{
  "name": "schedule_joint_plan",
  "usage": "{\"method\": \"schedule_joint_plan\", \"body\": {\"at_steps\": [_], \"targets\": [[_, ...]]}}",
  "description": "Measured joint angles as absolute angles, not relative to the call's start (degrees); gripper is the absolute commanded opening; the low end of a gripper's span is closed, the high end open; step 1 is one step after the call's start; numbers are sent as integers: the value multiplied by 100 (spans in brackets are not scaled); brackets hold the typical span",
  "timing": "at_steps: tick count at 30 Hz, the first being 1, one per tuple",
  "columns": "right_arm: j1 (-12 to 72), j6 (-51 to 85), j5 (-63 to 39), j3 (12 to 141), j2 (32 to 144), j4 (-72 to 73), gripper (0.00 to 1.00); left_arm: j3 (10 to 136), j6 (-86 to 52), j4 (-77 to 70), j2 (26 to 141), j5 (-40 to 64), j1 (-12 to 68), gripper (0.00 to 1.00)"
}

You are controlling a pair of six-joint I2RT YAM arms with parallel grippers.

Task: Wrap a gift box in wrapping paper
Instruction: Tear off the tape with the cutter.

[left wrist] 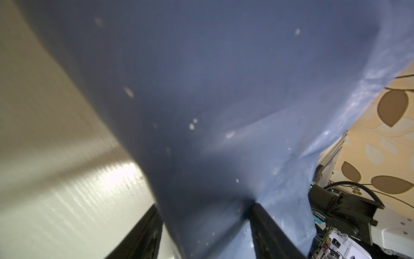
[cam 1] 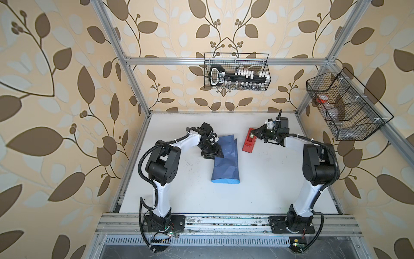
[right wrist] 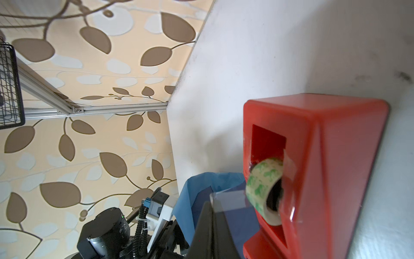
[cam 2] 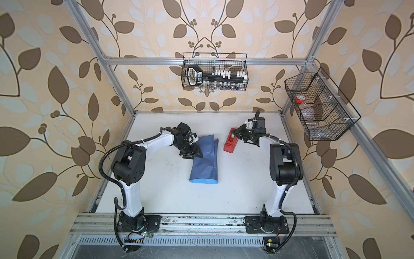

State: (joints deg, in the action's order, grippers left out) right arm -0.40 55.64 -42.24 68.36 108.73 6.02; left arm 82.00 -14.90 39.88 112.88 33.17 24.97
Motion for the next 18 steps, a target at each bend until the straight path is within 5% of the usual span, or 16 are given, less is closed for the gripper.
{"method": "schedule_joint_plan", "body": {"at_steps": [18], "targets": [[-30,5553,-4244,7227,10809,353,0,8221,-1490,4014,11284,3258,2517,63]]}}
